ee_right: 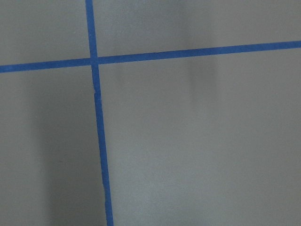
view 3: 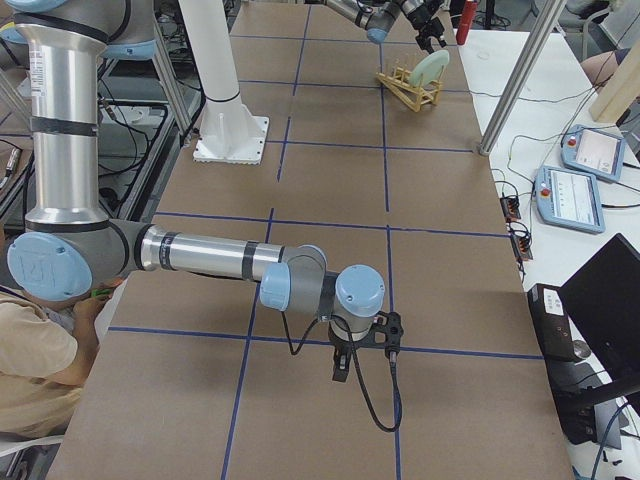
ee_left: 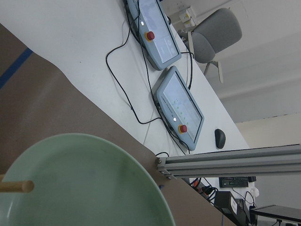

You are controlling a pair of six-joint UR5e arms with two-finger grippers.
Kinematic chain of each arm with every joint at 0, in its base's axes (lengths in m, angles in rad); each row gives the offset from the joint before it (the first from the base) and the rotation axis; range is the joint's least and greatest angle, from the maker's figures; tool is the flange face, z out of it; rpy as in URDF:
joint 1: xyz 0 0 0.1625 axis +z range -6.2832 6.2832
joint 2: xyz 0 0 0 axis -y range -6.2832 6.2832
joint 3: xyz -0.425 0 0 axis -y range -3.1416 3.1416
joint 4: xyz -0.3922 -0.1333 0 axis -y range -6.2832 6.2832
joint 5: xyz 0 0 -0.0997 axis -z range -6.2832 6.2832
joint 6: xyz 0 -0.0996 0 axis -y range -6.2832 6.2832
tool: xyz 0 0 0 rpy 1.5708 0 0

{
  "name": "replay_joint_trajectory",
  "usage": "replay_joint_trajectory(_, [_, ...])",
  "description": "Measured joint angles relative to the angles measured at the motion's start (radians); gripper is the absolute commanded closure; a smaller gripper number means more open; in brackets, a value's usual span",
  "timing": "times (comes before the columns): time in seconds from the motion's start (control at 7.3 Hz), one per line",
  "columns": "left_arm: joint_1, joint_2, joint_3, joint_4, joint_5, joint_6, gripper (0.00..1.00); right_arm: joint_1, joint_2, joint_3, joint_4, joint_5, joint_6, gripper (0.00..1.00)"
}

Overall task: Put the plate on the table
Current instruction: 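Reach the left gripper to the pale green plate's rim in the rack, then close the left gripper on the plate rim and lift it upward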

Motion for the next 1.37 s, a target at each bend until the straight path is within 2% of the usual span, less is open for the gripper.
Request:
replay_joint_trajectory(0.14, [0.005, -0.002, 0.003, -0.001, 0.011, 0.006, 0.95, 0.000, 0.000, 0.000, 0.000, 0.000, 0.000, 0.00])
replay_joint_trajectory(0.27, [0.007, -0.004, 0.004, -0.002, 0.019, 0.014, 1.00, 0.000, 0.000, 0.000, 0.000, 0.000, 0.000, 0.00])
replay_joint_trajectory(0.68, [0.006, -0.002, -0.038, 0.002, 0.025, 0.027, 1.00, 0.000, -0.001, 0.000, 0.000, 0.000, 0.000, 0.00])
replay_joint_trajectory(0.96, [-0.007, 0.024, -0.187, 0.056, 0.025, 0.020, 1.00, 0.000, 0.000, 0.000, 0.000, 0.000, 0.000, 0.00])
replay_joint_trajectory(1.1, [-0.014, 0.034, -0.287, 0.143, 0.025, 0.014, 1.00, 0.000, 0.000, 0.000, 0.000, 0.000, 0.000, 0.00])
replay_joint_trajectory(1.37, [-0.007, 0.049, -0.492, 0.422, 0.027, -0.030, 1.00, 0.000, 0.000, 0.000, 0.000, 0.000, 0.000, 0.00])
